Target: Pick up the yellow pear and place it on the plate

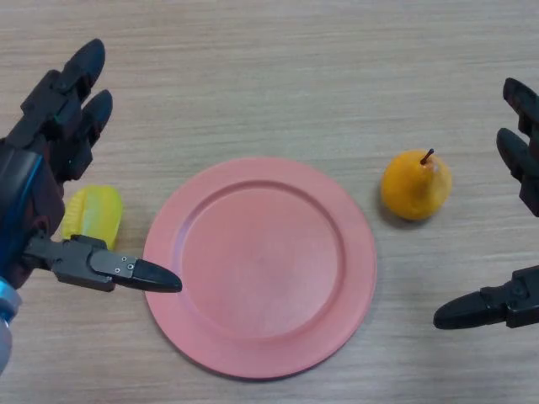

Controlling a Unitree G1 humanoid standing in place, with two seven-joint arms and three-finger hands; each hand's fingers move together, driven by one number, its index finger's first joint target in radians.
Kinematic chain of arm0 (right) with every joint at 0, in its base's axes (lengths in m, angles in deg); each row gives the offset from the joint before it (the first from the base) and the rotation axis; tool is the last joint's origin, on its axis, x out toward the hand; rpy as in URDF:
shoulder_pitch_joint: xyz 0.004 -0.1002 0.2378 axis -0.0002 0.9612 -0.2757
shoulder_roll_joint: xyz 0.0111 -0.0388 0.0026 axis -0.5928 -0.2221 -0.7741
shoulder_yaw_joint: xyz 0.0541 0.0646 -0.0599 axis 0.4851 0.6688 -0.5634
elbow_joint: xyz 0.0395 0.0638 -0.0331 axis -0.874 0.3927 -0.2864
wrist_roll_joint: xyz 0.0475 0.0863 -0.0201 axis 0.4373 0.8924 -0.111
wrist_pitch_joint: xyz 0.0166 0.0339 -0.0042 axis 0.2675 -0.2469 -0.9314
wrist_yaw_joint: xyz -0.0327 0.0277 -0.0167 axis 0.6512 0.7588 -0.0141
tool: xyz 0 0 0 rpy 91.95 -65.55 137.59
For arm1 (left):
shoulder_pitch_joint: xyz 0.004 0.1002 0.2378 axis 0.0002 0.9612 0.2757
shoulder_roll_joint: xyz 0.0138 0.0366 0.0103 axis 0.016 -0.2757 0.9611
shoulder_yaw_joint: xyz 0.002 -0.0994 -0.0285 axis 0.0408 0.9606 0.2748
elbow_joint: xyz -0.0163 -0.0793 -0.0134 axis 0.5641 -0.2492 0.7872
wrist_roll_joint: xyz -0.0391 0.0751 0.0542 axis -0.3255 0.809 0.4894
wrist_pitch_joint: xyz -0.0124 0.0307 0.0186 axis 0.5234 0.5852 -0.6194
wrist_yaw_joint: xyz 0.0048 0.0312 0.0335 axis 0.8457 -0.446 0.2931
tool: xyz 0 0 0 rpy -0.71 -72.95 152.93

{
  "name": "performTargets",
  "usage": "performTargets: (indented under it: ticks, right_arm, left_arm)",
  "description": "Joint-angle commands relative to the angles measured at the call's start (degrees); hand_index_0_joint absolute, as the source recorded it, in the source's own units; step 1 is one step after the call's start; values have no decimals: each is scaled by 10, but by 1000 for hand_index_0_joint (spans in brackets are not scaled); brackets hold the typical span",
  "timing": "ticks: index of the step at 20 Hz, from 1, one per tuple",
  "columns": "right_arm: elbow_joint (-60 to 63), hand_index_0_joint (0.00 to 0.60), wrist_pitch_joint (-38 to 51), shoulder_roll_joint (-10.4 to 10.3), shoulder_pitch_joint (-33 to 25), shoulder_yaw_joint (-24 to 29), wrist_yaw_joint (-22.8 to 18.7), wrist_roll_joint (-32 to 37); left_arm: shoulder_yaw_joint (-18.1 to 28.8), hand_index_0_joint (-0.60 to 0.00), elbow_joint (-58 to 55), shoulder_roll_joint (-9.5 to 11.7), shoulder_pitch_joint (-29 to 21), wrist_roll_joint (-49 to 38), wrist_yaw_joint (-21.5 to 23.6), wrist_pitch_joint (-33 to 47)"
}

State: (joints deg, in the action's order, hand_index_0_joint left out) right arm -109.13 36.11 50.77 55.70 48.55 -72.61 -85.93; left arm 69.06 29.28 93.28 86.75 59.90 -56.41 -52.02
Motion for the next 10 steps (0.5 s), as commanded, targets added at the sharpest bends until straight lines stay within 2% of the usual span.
performTargets:
  ticks: [1,7,10]
  right_arm:
    - [-24,0,94,11,-17,24,-6,0]
    - [-6,0,96,11,-23,17,-12,2]
    - [42,0,137,13,-36,8,-18,-4]
  left_arm:
    - [53,0,-36,24,-16,-35,-9,43]
    - [60,0,-43,27,-13,-58,-4,22]
    - [59,0,-36,26,-10,-53,1,25]
